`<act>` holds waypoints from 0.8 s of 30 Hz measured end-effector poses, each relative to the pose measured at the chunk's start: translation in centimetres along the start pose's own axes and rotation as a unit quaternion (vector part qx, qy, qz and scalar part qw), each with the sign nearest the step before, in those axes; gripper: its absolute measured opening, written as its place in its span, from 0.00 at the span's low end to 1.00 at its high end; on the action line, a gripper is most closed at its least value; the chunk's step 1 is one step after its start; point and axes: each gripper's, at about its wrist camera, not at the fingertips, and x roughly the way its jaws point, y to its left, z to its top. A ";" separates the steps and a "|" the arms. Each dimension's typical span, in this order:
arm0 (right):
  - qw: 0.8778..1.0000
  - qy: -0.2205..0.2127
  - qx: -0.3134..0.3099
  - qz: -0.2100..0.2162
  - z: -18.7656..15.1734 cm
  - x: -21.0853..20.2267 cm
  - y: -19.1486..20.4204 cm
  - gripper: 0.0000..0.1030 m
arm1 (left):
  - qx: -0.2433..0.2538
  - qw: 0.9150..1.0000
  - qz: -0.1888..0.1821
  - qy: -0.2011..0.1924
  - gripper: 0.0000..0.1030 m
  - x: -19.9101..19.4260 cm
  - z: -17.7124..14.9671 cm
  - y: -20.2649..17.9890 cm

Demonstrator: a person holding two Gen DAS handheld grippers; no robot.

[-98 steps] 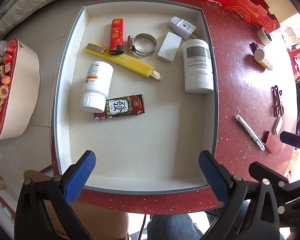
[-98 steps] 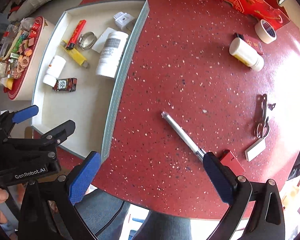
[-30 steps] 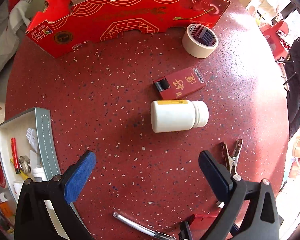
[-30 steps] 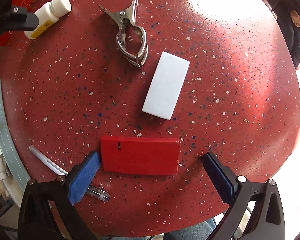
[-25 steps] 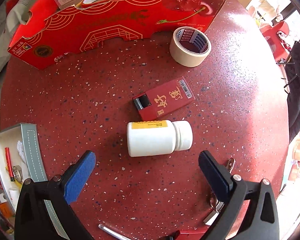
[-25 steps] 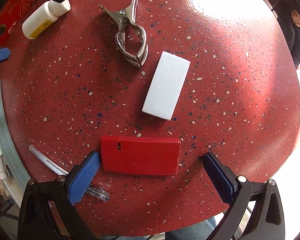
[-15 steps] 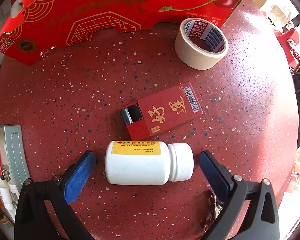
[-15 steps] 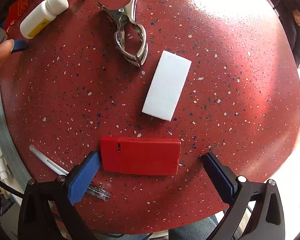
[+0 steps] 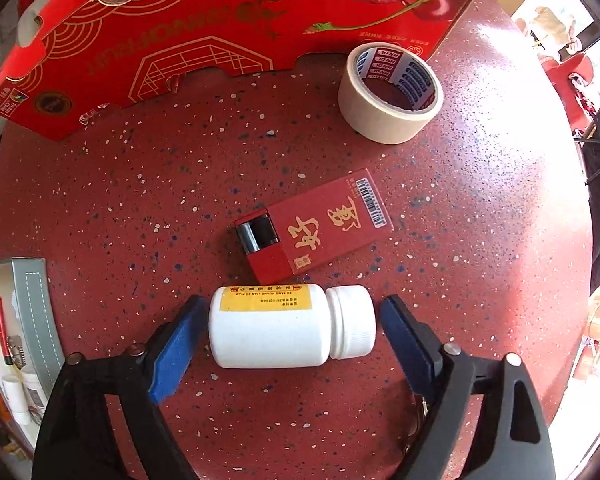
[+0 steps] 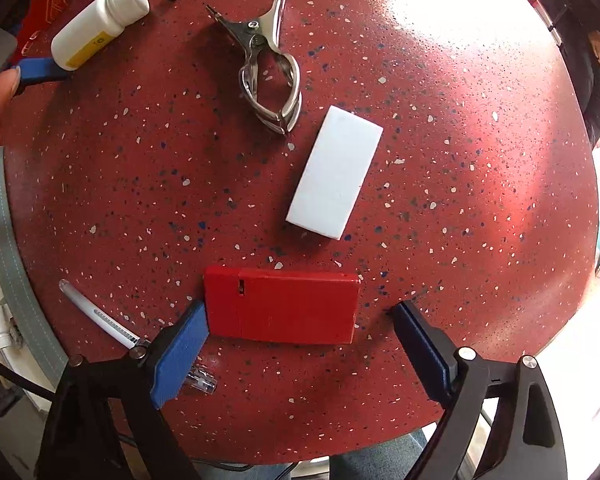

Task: Organize rigid objects
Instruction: 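Close left gripper on the pill bottle while right gripper closes on the red box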

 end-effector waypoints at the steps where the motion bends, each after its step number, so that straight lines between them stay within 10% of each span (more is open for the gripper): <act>1: 1.000 -0.006 -0.006 -0.001 -0.1 -0.3 0.1 0.72 | 0.010 1.000 0.000 -0.003 0.66 -0.3 -0.1 -0.2; 24: 0.999 -0.037 -0.029 -0.003 -3.0 -3.9 -4.4 0.69 | 0.049 0.998 -0.032 -0.023 0.65 -6.6 -11.1 5.3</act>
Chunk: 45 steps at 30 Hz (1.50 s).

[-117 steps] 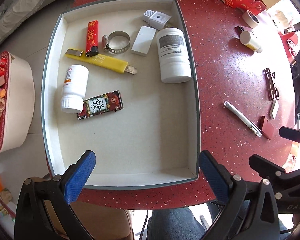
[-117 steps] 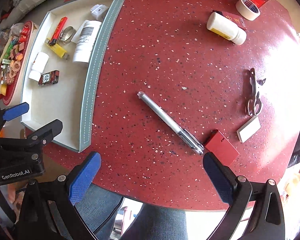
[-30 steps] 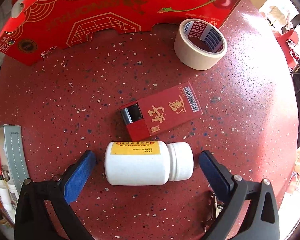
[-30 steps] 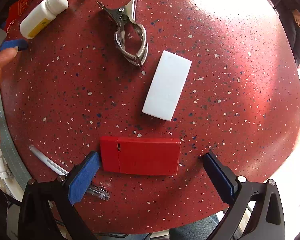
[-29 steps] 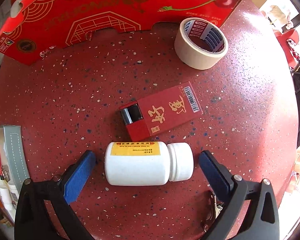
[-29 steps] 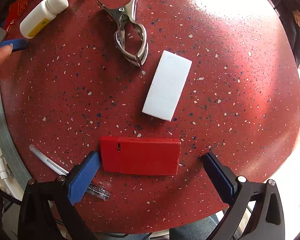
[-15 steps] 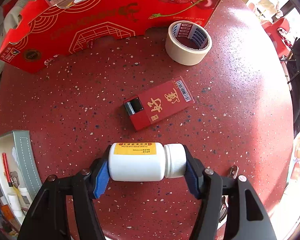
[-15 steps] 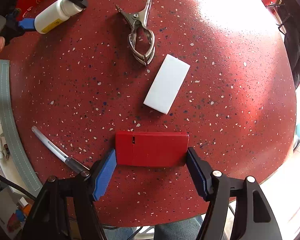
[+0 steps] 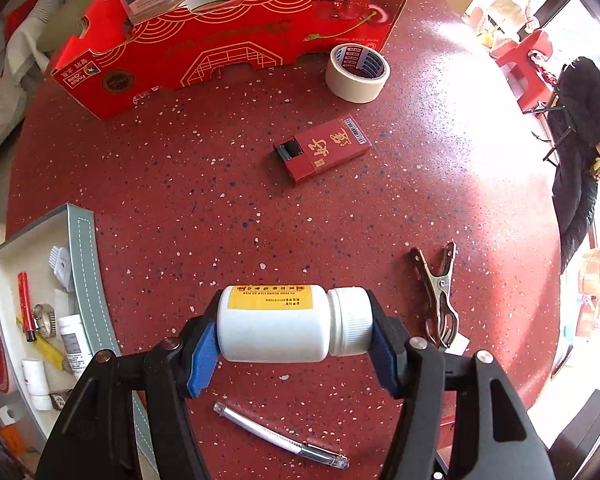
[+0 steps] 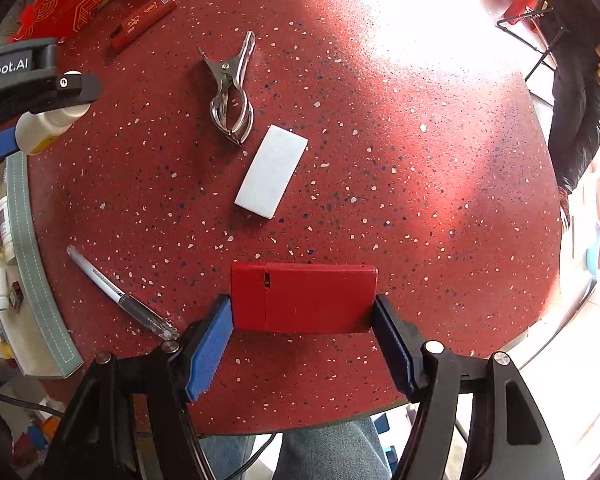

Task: Organize rigid objects
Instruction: 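Close left gripper on the pill bottle while right gripper closes on the red box, then carry the pill bottle in left gripper and red box in right gripper over the tray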

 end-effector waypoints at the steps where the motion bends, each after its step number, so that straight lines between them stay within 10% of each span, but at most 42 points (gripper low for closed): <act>1: 1.000 -0.003 0.000 -0.001 0.1 -0.5 -0.1 0.69 | 0.003 1.000 -0.002 -0.002 0.65 -0.5 -0.6 0.1; 17: 0.997 -0.071 -0.010 0.010 -0.1 -8.5 -0.6 0.69 | 0.014 0.998 -0.038 -0.042 0.65 -7.2 -5.2 2.8; 28: 0.987 -0.109 -0.113 0.024 0.1 -9.9 8.8 0.69 | -0.072 0.994 -0.018 -0.082 0.65 -10.1 -9.1 10.9; 45: 0.924 -0.129 -0.356 0.059 -4.5 -11.2 25.2 0.69 | -0.251 0.966 0.029 -0.057 0.65 -8.8 -17.8 22.5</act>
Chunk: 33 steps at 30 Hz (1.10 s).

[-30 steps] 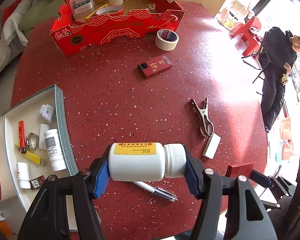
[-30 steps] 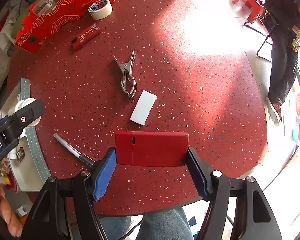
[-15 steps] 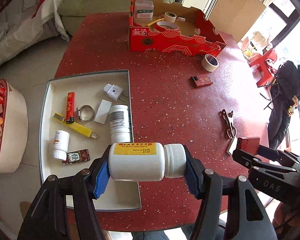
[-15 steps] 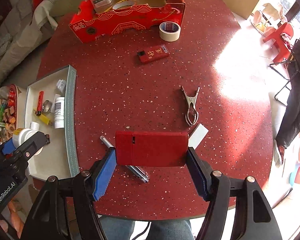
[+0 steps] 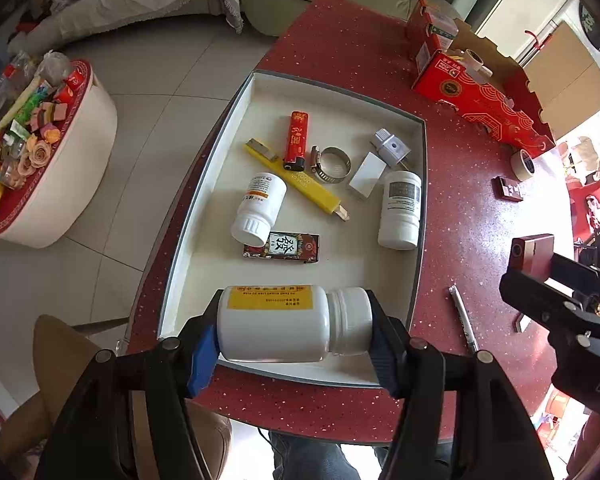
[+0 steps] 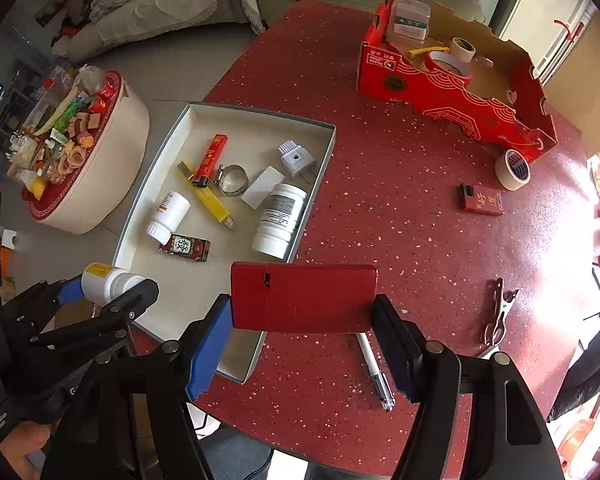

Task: Organize rigid objects
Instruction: 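Carry the pill bottle in left gripper and red box in right gripper over the tray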

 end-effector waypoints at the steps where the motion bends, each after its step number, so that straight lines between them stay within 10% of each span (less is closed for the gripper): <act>1: 1.000 0.001 -0.007 0.004 0.2 0.1 0.6 0.69 | -0.004 1.000 0.001 0.000 0.65 0.0 -0.1 0.3; 33: 0.998 0.029 -0.059 0.007 1.8 2.6 4.3 0.69 | -0.008 1.000 0.009 0.028 0.65 2.8 -0.1 1.7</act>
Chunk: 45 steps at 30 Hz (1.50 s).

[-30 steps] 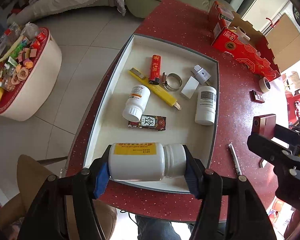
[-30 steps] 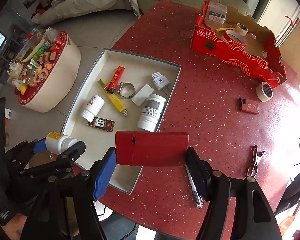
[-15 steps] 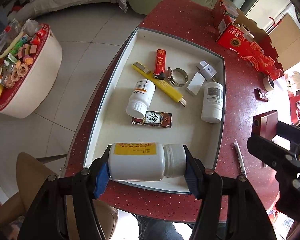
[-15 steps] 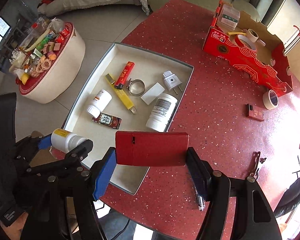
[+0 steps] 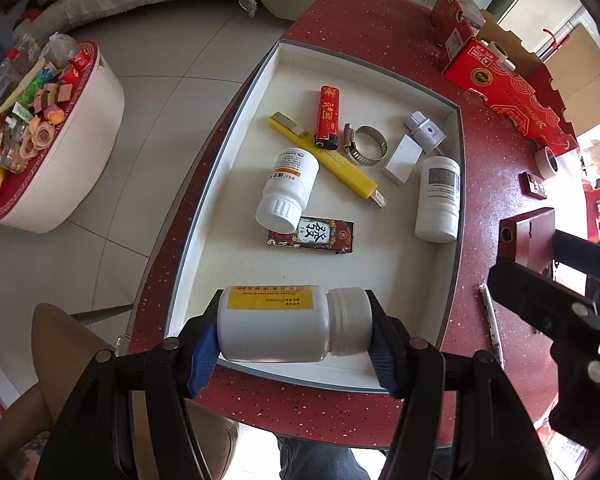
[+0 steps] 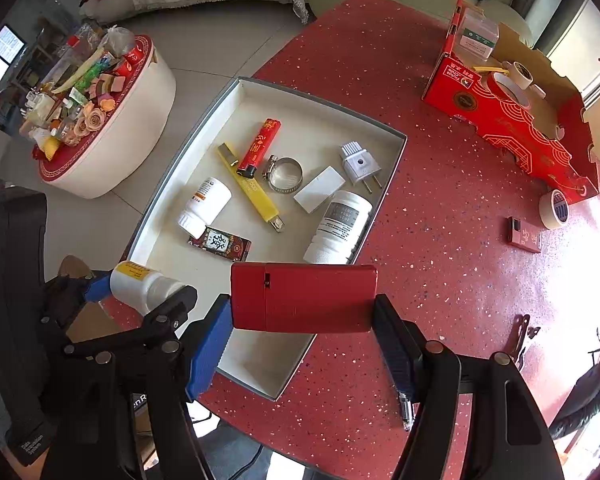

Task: Organize rigid objects
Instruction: 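Carry the pill bottle in left gripper and red box in right gripper over the tray, then open left gripper to drop the bottle while right gripper releases the red box into the tray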

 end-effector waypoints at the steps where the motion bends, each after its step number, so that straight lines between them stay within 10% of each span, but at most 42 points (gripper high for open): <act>1: 1.000 0.002 0.000 0.000 0.1 0.1 0.0 0.69 | 0.001 1.000 0.000 0.002 0.65 0.1 0.0 -0.1; 32: 0.998 0.038 -0.040 0.003 6.2 6.4 0.9 0.69 | -0.002 0.999 -0.020 0.039 0.66 4.9 2.7 -0.1; 39: 0.999 0.016 -0.035 -0.033 6.5 6.0 0.0 0.95 | -0.024 0.997 -0.031 0.071 0.98 6.1 2.9 0.3; 45: 0.999 0.005 0.020 -0.045 5.2 3.7 -3.4 0.95 | -0.017 0.998 -0.014 0.058 1.00 5.6 2.5 -0.3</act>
